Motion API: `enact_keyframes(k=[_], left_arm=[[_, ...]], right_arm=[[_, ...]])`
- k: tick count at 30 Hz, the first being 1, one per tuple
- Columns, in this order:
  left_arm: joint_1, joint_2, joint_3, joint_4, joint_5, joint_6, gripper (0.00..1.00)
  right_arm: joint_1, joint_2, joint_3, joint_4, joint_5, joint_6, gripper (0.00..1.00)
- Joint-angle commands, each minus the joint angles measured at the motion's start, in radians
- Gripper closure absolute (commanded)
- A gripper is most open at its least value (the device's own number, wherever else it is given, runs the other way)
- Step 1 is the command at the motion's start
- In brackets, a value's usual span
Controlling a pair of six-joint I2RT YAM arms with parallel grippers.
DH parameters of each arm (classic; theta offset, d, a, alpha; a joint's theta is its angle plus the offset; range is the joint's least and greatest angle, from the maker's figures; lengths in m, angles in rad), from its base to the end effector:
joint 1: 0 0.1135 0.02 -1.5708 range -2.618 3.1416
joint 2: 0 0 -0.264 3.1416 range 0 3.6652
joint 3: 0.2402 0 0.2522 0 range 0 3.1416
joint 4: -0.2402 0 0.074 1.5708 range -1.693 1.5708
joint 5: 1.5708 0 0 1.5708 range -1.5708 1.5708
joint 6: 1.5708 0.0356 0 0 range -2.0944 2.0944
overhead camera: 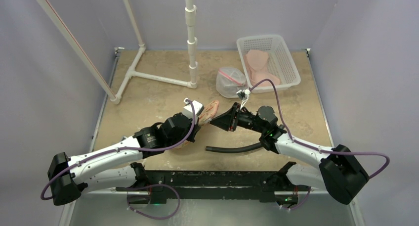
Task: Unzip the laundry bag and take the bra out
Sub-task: Unzip the laundry bag at the center of the board.
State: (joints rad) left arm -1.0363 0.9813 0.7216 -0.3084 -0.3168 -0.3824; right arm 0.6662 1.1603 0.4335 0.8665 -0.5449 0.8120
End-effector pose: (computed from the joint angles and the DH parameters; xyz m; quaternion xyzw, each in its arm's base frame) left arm 0.1197 -0.1805 0.2700 0.2063 0.8444 -0.2042 0.4502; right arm 0.1781 0.1634 0.2522 -0.1565 0.6449 0.6201 0.4183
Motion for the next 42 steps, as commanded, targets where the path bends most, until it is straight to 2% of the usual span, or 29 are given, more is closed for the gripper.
enact_keyframes(k=[1, 13, 19, 24, 28, 30, 36, 42], left_arm=[[0.001, -0.023, -0.001, 0.055, 0.008, 0.007, 1.00], [0.001, -0.019, 0.002, 0.056, 0.011, 0.006, 1.00], [0.000, -0.017, 0.000, 0.057, 0.015, 0.005, 1.00], [0.001, -0.020, -0.003, 0.055, 0.015, 0.007, 1.00], [0.001, -0.027, -0.008, 0.052, 0.012, 0.008, 1.00], [0.002, -0.029, -0.009, 0.049, 0.012, 0.011, 1.00], [0.001, -0.036, -0.010, 0.027, 0.017, 0.027, 1.00], [0.001, -0.017, -0.002, 0.030, 0.049, 0.051, 1.00]], right_arm=[[-0.003, -0.011, 0.009, 0.034, -0.022, -0.009, 0.76], [-0.003, 0.009, 0.029, 0.017, -0.043, -0.023, 0.79], [-0.002, 0.007, 0.025, 0.012, -0.031, -0.016, 0.87], [-0.003, -0.010, 0.029, -0.013, -0.022, -0.034, 0.98], [-0.003, -0.037, 0.050, -0.099, 0.000, -0.091, 1.00], [-0.004, -0.060, 0.065, -0.169, 0.035, -0.143, 1.00], [-0.003, -0.161, 0.103, -0.394, 0.272, -0.298, 1.00], [-0.003, -0.255, 0.100, -0.523, 0.412, -0.341, 1.00]])
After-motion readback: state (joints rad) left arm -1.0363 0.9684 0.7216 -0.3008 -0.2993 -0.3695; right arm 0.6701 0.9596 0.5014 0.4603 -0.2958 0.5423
